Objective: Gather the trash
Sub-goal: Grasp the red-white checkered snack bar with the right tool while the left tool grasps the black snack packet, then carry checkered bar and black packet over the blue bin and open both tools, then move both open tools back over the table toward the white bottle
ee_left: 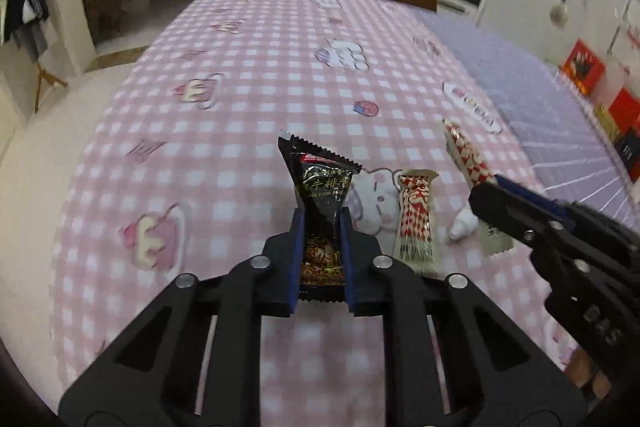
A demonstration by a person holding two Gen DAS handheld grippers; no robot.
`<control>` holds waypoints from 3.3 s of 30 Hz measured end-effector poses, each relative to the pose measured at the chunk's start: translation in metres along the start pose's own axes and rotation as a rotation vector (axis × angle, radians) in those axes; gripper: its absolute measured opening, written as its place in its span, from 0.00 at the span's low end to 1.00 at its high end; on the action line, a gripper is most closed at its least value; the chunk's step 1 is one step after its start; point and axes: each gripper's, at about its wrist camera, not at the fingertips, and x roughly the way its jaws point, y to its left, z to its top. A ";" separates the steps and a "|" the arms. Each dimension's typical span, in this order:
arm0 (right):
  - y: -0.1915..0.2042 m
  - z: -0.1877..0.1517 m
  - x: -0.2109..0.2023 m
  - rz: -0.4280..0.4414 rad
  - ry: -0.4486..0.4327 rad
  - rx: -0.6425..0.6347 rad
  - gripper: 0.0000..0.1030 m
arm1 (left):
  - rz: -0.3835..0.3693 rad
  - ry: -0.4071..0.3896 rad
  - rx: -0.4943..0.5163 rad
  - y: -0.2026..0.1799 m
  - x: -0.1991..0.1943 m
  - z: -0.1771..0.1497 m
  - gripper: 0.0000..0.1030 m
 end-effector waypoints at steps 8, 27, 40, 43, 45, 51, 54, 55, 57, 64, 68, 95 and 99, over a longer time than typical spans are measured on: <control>0.061 -0.016 -0.024 0.117 -0.001 -0.048 0.13 | -0.030 -0.114 -0.129 0.049 -0.081 -0.038 0.16; 0.336 -0.111 0.007 0.428 0.177 -0.342 0.13 | 0.235 -0.214 -0.518 0.257 -0.232 -0.219 0.16; 0.448 -0.194 0.094 0.458 0.402 -0.478 0.13 | 0.301 -0.105 -0.759 0.358 -0.209 -0.311 0.16; 0.460 -0.202 0.113 0.442 0.425 -0.490 0.13 | 0.301 -0.084 -0.791 0.373 -0.198 -0.320 0.16; 0.469 -0.208 0.126 0.430 0.431 -0.495 0.13 | 0.301 -0.072 -0.808 0.383 -0.190 -0.322 0.16; 0.482 -0.213 0.155 0.416 0.409 -0.493 0.22 | 0.318 -0.049 -0.836 0.406 -0.176 -0.329 0.16; 0.483 -0.213 0.166 0.400 0.412 -0.481 0.34 | 0.318 -0.041 -0.845 0.410 -0.169 -0.327 0.16; 0.482 -0.213 0.168 0.399 0.415 -0.476 0.36 | 0.319 -0.037 -0.843 0.410 -0.166 -0.327 0.16; 0.480 -0.214 0.171 0.397 0.419 -0.469 0.37 | 0.314 -0.032 -0.842 0.411 -0.162 -0.327 0.16; 0.469 -0.215 0.168 0.363 0.419 -0.456 0.40 | 0.304 -0.014 -0.831 0.411 -0.151 -0.322 0.16; 0.467 -0.211 0.159 0.339 0.374 -0.466 0.46 | 0.305 0.000 -0.820 0.409 -0.147 -0.319 0.16; 0.408 -0.152 0.108 0.287 0.082 -0.335 0.61 | 0.364 -0.070 -0.773 0.399 -0.158 -0.263 0.59; 0.403 -0.149 0.099 0.290 0.080 -0.324 0.61 | 0.363 -0.095 -0.762 0.385 -0.172 -0.258 0.59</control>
